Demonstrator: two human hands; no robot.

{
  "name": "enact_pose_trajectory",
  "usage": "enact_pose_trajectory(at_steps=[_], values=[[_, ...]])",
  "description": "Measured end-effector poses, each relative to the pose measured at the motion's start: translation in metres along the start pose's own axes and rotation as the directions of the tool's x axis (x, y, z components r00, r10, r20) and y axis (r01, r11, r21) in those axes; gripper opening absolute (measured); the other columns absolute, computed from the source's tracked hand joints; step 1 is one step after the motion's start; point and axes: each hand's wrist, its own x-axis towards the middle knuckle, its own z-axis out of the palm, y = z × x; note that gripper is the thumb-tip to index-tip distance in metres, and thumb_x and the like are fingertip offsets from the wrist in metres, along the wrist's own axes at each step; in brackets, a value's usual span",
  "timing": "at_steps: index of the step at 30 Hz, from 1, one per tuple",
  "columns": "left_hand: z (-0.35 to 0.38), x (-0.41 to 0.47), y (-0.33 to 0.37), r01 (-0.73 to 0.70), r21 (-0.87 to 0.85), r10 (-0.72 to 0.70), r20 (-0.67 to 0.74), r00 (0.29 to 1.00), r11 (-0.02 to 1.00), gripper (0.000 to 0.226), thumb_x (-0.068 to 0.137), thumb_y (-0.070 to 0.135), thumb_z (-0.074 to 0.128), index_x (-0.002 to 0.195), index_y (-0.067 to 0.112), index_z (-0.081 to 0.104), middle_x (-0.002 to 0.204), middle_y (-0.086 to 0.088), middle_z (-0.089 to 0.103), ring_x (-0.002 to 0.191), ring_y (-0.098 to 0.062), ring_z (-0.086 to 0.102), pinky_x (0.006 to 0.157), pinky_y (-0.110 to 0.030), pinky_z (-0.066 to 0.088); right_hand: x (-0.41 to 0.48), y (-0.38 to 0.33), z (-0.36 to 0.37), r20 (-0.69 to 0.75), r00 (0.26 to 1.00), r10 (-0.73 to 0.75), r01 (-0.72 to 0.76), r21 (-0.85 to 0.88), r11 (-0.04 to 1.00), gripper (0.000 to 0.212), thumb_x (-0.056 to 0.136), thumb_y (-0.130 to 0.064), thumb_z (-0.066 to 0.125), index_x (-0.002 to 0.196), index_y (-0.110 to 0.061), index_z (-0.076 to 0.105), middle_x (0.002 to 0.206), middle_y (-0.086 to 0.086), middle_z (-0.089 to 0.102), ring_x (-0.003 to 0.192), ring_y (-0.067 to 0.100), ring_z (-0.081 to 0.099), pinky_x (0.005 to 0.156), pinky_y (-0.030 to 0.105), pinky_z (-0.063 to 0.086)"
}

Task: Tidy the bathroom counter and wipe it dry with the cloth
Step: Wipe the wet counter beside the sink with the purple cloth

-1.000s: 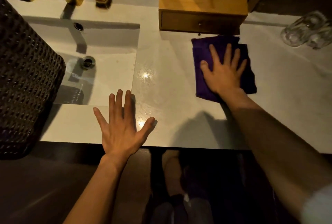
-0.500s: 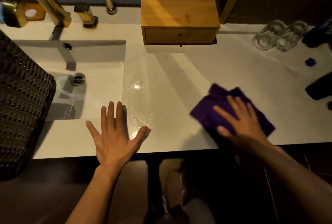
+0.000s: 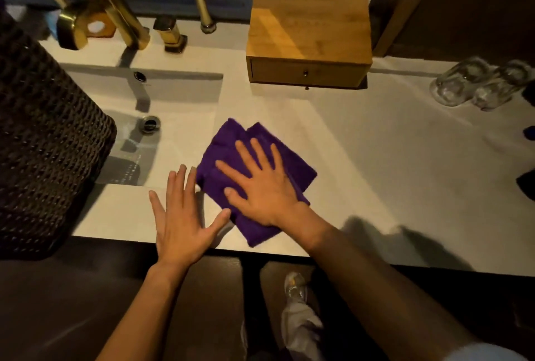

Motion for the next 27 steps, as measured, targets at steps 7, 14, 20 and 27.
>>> enact_pose_trajectory(at_steps=[7, 14, 20, 27], values=[[-0.004, -0.005, 0.006, -0.024, 0.015, 0.023, 0.04, 0.999, 1.0, 0.084, 0.095, 0.069, 0.026, 0.162, 0.02, 0.013, 0.171, -0.001, 0.002, 0.158, -0.019, -0.004, 0.124, -0.06, 0.0, -0.116, 0.11, 0.008, -0.096, 0.992, 0.087, -0.085, 0.021, 0.996, 0.063, 0.093, -0.065, 0.036, 0.152, -0.048, 0.024, 0.166, 0.006, 0.013, 0.153, 0.031, 0.009, 0.12, 0.057, 0.011], [-0.001, -0.039, 0.045, -0.087, 0.049, 0.084, 0.066, 0.994, 0.995, 0.063, 0.096, 0.058, 0.037, 0.146, 0.022, 0.049, 0.148, -0.011, 0.043, 0.135, -0.032, 0.043, 0.112, -0.054, 0.029, -0.197, 0.26, 0.0, -0.143, 0.766, 0.626, -0.619, 0.1, 0.779, 0.066, 0.09, -0.063, 0.036, 0.152, -0.042, 0.03, 0.164, 0.013, 0.02, 0.151, 0.035, 0.017, 0.12, 0.059, 0.013], [0.008, -0.041, 0.056, -0.007, 0.084, 0.0, 0.084, 0.996, 0.996, 0.061, 0.095, 0.06, 0.036, 0.141, 0.025, 0.054, 0.15, -0.009, 0.039, 0.141, -0.031, 0.035, 0.118, -0.053, 0.02, -0.203, 0.286, -0.008, -0.099, 0.688, 0.719, -0.707, 0.13, 0.695, 0.069, 0.091, -0.066, 0.028, 0.155, -0.042, 0.016, 0.166, 0.011, 0.009, 0.152, 0.036, 0.005, 0.119, 0.063, 0.005], [0.01, -0.044, 0.06, -0.002, 0.028, 0.0, 0.079, 0.997, 1.0, 0.062, 0.095, 0.059, 0.038, 0.143, 0.023, 0.053, 0.152, -0.009, 0.035, 0.143, -0.031, 0.028, 0.119, -0.057, 0.02, -0.191, 0.285, -0.012, -0.078, 0.599, 0.797, -0.783, 0.155, 0.603, 0.073, 0.089, -0.068, 0.021, 0.156, -0.041, 0.012, 0.166, 0.013, 0.008, 0.152, 0.037, 0.005, 0.12, 0.061, 0.003]])
